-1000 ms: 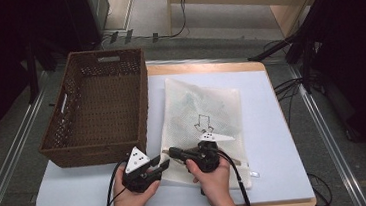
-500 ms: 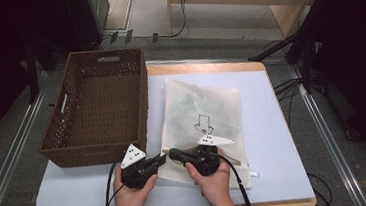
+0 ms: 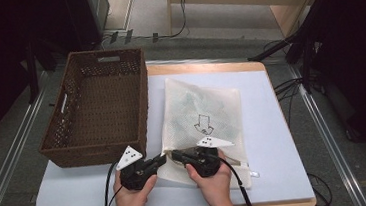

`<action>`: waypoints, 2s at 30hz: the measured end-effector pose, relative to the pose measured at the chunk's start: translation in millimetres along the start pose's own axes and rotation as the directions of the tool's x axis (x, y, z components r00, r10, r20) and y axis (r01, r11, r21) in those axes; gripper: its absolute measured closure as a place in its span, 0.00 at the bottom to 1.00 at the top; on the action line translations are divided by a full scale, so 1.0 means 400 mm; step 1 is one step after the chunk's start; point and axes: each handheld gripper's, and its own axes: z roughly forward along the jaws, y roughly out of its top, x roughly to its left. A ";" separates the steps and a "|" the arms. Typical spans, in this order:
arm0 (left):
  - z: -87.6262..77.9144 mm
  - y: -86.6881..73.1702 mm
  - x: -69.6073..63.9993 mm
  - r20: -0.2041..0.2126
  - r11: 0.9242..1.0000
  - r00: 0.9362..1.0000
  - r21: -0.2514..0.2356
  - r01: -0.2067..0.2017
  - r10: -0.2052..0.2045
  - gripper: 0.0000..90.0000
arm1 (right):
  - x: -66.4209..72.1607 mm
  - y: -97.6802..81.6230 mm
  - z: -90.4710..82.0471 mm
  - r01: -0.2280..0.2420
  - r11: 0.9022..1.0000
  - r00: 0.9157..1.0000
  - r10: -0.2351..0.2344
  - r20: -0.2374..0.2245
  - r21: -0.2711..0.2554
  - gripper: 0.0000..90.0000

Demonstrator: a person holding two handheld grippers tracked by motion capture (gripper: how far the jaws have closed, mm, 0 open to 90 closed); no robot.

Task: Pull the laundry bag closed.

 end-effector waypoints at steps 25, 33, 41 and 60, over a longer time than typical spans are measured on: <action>0.002 -0.013 -0.031 -0.042 0.997 0.998 -0.051 -0.054 0.052 0.98 | 0.021 -0.004 -0.010 0.062 0.998 0.996 -0.062 0.071 -0.007 0.99; -0.003 -0.011 -0.022 -0.010 0.997 0.999 -0.065 -0.041 0.040 0.98 | 0.020 -0.009 -0.012 0.038 0.999 0.998 -0.038 0.058 0.009 0.99; -0.008 -0.007 -0.021 -0.021 0.992 0.994 -0.058 -0.109 0.108 0.98 | -0.001 -0.006 -0.020 -0.051 0.999 0.998 0.051 -0.038 -0.007 0.99; 0.001 -0.012 -0.018 0.032 0.995 0.995 -0.032 -0.091 0.092 0.98 | -0.013 0.000 -0.012 -0.149 0.988 0.986 0.146 -0.075 -0.038 0.98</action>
